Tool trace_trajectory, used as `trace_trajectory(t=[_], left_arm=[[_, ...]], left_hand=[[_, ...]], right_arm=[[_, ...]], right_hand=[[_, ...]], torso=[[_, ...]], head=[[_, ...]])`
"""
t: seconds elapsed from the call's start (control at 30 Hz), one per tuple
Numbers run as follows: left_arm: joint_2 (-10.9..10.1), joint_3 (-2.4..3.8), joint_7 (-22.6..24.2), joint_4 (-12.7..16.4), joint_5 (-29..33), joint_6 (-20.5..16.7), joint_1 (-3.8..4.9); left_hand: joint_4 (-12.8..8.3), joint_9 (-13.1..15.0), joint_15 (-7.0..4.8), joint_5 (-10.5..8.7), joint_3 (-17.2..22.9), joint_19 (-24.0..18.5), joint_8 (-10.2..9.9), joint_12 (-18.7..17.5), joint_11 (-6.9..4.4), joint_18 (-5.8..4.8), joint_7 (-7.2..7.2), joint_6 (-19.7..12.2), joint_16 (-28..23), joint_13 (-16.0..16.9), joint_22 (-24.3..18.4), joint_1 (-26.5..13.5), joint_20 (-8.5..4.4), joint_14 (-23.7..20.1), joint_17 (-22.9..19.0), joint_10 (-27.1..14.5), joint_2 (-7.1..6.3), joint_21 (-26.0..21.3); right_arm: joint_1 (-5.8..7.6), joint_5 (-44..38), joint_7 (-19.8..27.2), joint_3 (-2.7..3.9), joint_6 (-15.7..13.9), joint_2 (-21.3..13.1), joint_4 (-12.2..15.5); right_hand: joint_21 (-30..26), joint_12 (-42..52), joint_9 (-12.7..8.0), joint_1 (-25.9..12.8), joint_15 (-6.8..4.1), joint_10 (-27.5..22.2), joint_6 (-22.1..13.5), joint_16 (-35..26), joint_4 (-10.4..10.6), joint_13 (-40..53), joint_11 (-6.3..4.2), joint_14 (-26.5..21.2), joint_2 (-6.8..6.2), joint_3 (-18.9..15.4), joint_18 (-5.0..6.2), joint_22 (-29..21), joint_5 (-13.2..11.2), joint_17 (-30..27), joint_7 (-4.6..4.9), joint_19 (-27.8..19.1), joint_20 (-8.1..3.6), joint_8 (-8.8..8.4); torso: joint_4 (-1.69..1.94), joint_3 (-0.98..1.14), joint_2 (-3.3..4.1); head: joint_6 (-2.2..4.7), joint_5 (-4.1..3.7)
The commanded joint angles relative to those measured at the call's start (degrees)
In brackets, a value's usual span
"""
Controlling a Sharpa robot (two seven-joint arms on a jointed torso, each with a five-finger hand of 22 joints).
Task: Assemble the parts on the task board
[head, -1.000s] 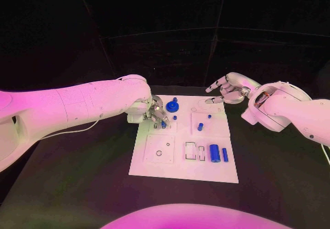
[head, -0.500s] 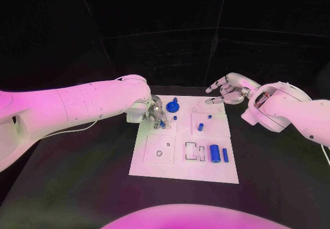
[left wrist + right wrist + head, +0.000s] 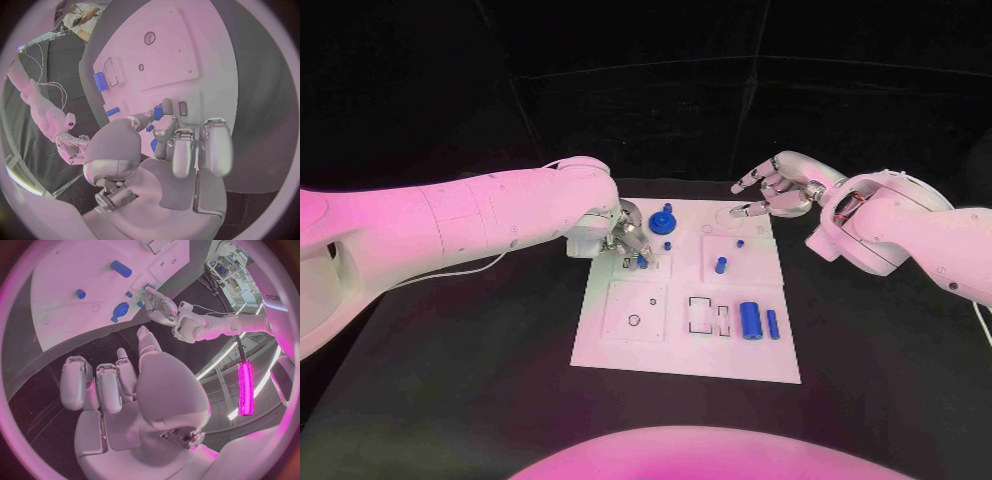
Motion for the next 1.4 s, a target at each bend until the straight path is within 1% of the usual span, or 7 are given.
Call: trace_trajectory(t=[0.03, 0.33, 0.57, 0.83, 0.97, 1.13, 1.4], left_arm=[[0.08, 0.02, -0.41, 0.04, 0.22, 0.82, 0.05], [0.17, 0.01, -0.42, -0.14, 0.20, 0.83, 0.02], [0.23, 0.01, -0.47, -0.47, 0.11, 1.32, -0.05], [0.48, 0.01, -0.52, -0.79, 0.09, 1.76, -0.32], [0.51, 0.01, -0.53, -0.91, 0.09, 1.84, -0.39], [0.63, 0.01, -0.55, -1.08, 0.09, 2.01, -0.45], [0.89, 0.01, -0.58, -1.37, 0.10, 2.33, -0.53]], left_hand=[[-5.77, -0.10, -0.47, 0.08, 6.16, 1.24, 0.19, 0.06, -0.43, -0.91, -0.36, 0.94, 0.36, 0.03, 1.21, 0.24, -0.31, 6.05, 15.09, -0.02, 0.73, 0.10], [-5.74, -0.12, -0.46, 0.06, 6.13, 1.20, 0.19, 0.05, -0.42, -0.89, -0.35, 0.98, 0.36, 0.01, 1.11, 0.23, -0.30, 6.05, 15.09, -0.01, 0.79, 0.03], [-5.73, -0.13, -0.45, 0.05, 6.11, 1.19, 0.19, 0.02, -0.41, -0.89, -0.35, 0.98, 0.36, -0.02, 1.10, 0.22, -0.30, 6.05, 15.09, -0.02, 0.80, 0.01], [-5.61, -0.19, -0.43, -0.01, 5.96, 1.18, 0.16, 0.02, -0.38, -0.89, -0.31, 1.02, 0.36, -0.01, 1.09, 0.12, -0.29, 6.05, 15.09, 0.00, 0.89, 0.00], [-5.57, -0.20, -0.42, -0.02, 5.92, 1.17, 0.15, 0.01, -0.37, -0.88, -0.30, 1.03, 0.36, -0.02, 1.06, 0.09, -0.28, 6.05, 15.09, -0.01, 0.92, -0.03], [-5.51, -0.22, -0.41, -0.04, 5.87, 1.17, 0.14, 0.01, -0.36, -0.89, -0.29, 1.04, 0.36, -0.01, 1.08, 0.05, -0.27, 6.05, 15.09, 0.00, 0.97, -0.02], [-5.29, -0.32, -0.37, -0.09, 5.51, 1.16, 0.10, 0.09, -0.33, -0.89, -0.27, 1.14, 0.36, 0.12, 1.11, -0.22, -0.24, 6.05, 15.09, 0.08, 1.07, -0.02]], right_arm=[[0.11, -0.15, 0.19, 0.04, 0.32, 0.03, 0.05], [0.11, -0.15, 0.15, 0.04, 0.41, 0.04, 0.04], [0.11, -0.15, 0.15, 0.04, 0.46, 0.06, 0.05], [0.11, -0.15, 0.15, 0.04, 0.52, 0.10, 0.05], [0.11, -0.16, 0.13, 0.04, 0.53, 0.09, 0.08], [0.11, -0.19, 0.12, 0.04, 0.54, 0.08, 0.11], [0.11, -0.21, 0.11, 0.04, 0.50, 0.08, 0.15]], right_hand=[[-0.21, -0.13, 0.01, -0.08, -0.48, -0.03, 0.47, -0.29, 0.02, 0.17, -0.31, 2.95, 0.47, -0.35, 1.16, -0.07, 0.37, 1.15, -0.08, -0.36, -0.03, 0.36], [-0.21, -0.13, 0.01, -0.08, -0.48, -0.03, 0.47, -0.29, 0.02, 0.17, -0.31, 2.95, 0.47, -0.35, 1.16, -0.07, 0.37, 1.15, -0.08, -0.36, -0.03, 0.36], [-0.21, -0.13, 0.01, -0.08, -0.48, -0.03, 0.47, -0.29, 0.02, 0.17, -0.31, 2.95, 0.47, -0.35, 1.16, -0.07, 0.37, 1.15, -0.08, -0.36, -0.03, 0.36], [-0.21, -0.13, 0.01, -0.08, -0.48, -0.03, 0.47, -0.29, 0.02, 0.17, -0.31, 2.95, 0.47, -0.35, 1.16, -0.07, 0.37, 1.15, -0.08, -0.36, -0.03, 0.36], [-0.21, -0.13, 0.01, -0.08, -0.48, -0.03, 0.47, -0.29, 0.02, 0.17, -0.31, 2.95, 0.47, -0.35, 1.16, -0.07, 0.37, 1.15, -0.08, -0.36, -0.03, 0.36], [-0.21, -0.13, 0.01, -0.08, -0.48, -0.03, 0.47, -0.29, 0.02, 0.17, -0.31, 2.95, 0.47, -0.35, 1.16, -0.07, 0.37, 1.15, -0.08, -0.36, -0.03, 0.36], [-0.25, -0.13, 0.00, 0.02, -0.51, -0.03, 0.52, -0.35, 0.04, 0.15, -0.34, 2.94, 0.57, -0.49, 1.17, -0.10, 0.37, 1.09, -0.11, -0.37, -0.06, 0.42]], torso=[[-0.02, 0.00, -0.03], [-0.01, 0.00, 0.02], [-0.04, 0.00, -0.02], [-0.08, 0.00, 0.01], [-0.02, -0.01, -0.02], [-0.02, 0.04, 0.00], [-0.05, 0.00, -0.02]], head=[[-0.03, -0.01], [-0.07, 0.06], [-0.26, 0.14], [-0.43, 0.14], [-0.37, 0.07], [-0.45, 0.09], [-0.44, 0.07]])
